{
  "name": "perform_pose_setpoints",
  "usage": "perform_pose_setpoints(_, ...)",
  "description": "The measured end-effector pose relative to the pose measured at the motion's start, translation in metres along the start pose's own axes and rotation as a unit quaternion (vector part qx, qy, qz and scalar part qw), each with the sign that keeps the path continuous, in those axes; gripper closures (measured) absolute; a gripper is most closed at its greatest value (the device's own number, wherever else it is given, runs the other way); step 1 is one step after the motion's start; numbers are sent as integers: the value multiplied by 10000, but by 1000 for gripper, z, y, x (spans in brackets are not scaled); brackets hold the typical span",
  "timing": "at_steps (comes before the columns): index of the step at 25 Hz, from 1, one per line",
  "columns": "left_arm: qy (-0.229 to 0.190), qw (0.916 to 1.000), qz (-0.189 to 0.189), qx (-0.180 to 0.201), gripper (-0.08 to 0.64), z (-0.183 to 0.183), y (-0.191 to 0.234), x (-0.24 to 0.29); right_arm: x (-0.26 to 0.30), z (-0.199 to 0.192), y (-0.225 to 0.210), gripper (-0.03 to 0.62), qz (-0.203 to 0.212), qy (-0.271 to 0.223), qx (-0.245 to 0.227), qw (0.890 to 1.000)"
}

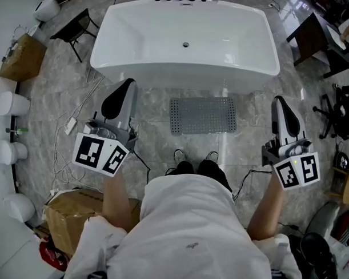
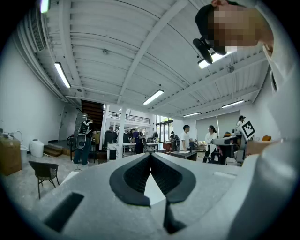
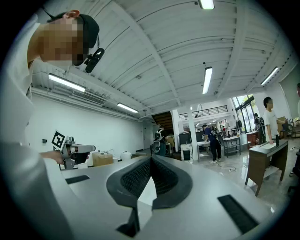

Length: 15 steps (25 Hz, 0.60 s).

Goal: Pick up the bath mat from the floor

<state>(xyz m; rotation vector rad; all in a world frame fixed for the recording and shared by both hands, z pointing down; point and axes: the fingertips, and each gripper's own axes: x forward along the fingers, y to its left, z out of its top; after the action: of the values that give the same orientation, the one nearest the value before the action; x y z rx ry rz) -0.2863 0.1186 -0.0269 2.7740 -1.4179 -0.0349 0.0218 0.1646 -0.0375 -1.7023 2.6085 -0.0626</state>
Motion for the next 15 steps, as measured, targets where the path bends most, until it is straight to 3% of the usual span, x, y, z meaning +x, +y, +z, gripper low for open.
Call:
perform_pose_setpoints(8,-9,10000,-38,-52,547,-3,5,1,7,-3,4,586,-5,21,-38,10000)
perform_pose_setpoints(15,15,9999,-39,-118,548,-8,9,-4,8,-4,3,586,-64,-59,205,9998)
